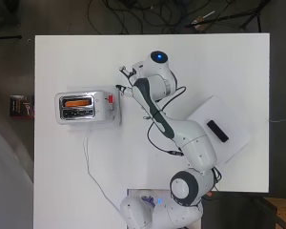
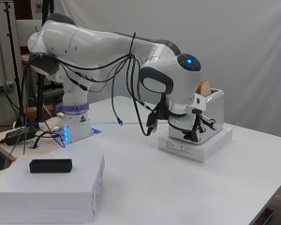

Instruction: Teleoperate dual arm-hand system to toast a bread

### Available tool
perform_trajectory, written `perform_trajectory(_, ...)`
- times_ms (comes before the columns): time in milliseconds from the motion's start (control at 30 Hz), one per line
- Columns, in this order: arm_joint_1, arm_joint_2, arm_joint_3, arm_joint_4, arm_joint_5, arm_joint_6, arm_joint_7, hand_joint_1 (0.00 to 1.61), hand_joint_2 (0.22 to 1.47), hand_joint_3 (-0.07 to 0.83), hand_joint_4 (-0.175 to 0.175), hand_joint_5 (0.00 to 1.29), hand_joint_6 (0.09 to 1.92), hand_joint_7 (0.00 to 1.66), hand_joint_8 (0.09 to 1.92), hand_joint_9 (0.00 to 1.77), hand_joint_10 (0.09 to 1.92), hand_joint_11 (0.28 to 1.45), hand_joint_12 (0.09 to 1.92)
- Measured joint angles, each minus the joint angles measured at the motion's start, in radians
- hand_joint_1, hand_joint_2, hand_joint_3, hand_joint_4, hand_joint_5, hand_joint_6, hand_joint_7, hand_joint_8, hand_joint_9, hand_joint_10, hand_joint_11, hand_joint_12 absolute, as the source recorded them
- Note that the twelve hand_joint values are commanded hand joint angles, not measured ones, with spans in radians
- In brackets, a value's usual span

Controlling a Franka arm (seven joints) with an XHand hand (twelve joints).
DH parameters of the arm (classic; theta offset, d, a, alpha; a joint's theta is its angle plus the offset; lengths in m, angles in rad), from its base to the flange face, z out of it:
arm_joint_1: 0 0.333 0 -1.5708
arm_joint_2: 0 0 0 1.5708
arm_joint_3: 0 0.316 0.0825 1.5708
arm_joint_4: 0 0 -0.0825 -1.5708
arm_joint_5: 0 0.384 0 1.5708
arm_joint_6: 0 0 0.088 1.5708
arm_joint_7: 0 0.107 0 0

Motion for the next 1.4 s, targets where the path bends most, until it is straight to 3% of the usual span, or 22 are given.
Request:
perform_trajectory(100, 0.003, -0.006, -0.007, -0.023, -0.001, 0.014, 0.007, 0.14, 1.18, 0.002, -0.144, 0.47, 0.09, 0.98, 1.92, 1.36, 1.92, 1.11, 1.92)
perform_trajectory(300, 0.018, -0.024, -0.035, -0.061, -0.036, 0.042, 0.000, 0.13, 1.17, -0.003, -0.152, 0.43, 0.09, 1.03, 1.92, 1.39, 1.92, 1.12, 1.92)
perform_trajectory(567, -0.020, -0.023, 0.000, -0.107, -0.054, 0.057, -0.011, 0.10, 1.15, -0.001, -0.129, 0.44, 0.09, 0.83, 1.92, 1.10, 1.92, 0.80, 1.85)
perform_trajectory(700, -0.046, -0.019, 0.037, -0.138, -0.069, 0.057, 0.006, 0.07, 1.14, -0.001, -0.112, 0.47, 0.09, 0.76, 1.85, 0.95, 1.81, 0.63, 1.63)
perform_trajectory(767, -0.054, -0.016, 0.052, -0.152, -0.079, 0.058, 0.021, 0.06, 1.13, -0.002, -0.102, 0.47, 0.09, 0.73, 1.61, 0.88, 1.59, 0.57, 1.35)
perform_trajectory(833, -0.055, -0.017, 0.062, -0.158, -0.080, 0.060, 0.026, 0.07, 1.12, -0.001, -0.097, 0.48, 0.09, 0.73, 1.48, 0.87, 1.48, 0.56, 1.25)
perform_trajectory(933, -0.038, -0.021, 0.051, -0.158, -0.075, 0.055, 0.026, 0.07, 1.10, 0.000, -0.083, 0.47, 0.09, 0.80, 0.88, 0.89, 0.82, 0.62, 0.62)
perform_trajectory(1000, -0.032, -0.023, 0.044, -0.157, -0.074, 0.054, 0.027, 0.07, 1.08, 0.000, -0.073, 0.48, 0.09, 0.87, 0.59, 0.97, 0.46, 0.70, 0.28)
perform_trajectory(1067, -0.026, -0.026, 0.034, -0.157, -0.075, 0.055, 0.028, 0.05, 1.07, 0.000, -0.058, 0.48, 0.09, 0.90, 0.28, 0.98, 0.20, 0.71, 0.09)
perform_trajectory(1133, -0.009, -0.029, 0.019, -0.154, -0.085, 0.052, 0.037, 0.03, 1.05, 0.000, -0.045, 0.48, 0.09, 0.88, 0.09, 0.94, 0.09, 0.67, 0.09)
perform_trajectory(1200, 0.007, -0.032, 0.000, -0.149, -0.089, 0.042, 0.054, 0.02, 1.05, -0.001, -0.039, 0.47, 0.09, 0.87, 0.09, 0.92, 0.09, 0.66, 0.09)
perform_trajectory(1233, 0.014, -0.034, -0.008, -0.147, -0.089, 0.037, 0.063, 0.07, 1.05, -0.011, -0.056, 0.45, 0.09, 0.95, 0.22, 0.96, 0.43, 0.70, 0.31)
perform_trajectory(1267, 0.016, -0.035, -0.013, -0.145, -0.085, 0.034, 0.066, 0.08, 1.05, -0.010, -0.069, 0.42, 0.09, 0.96, 0.49, 0.97, 0.80, 0.67, 0.65)
perform_trajectory(1300, 0.018, -0.039, -0.019, -0.141, -0.079, 0.032, 0.070, 0.09, 1.06, -0.006, -0.076, 0.39, 0.09, 0.93, 0.61, 0.95, 0.93, 0.63, 0.77)
perform_trajectory(1367, 0.038, -0.055, -0.060, -0.123, -0.068, 0.029, 0.106, 0.09, 1.06, -0.001, -0.080, 0.35, 0.09, 0.95, 0.50, 0.98, 0.83, 0.64, 0.63)
perform_trajectory(1400, 0.051, -0.064, -0.088, -0.112, -0.064, 0.027, 0.129, 0.11, 1.07, 0.000, -0.085, 0.35, 0.09, 0.95, 0.74, 1.00, 1.04, 0.64, 0.84)
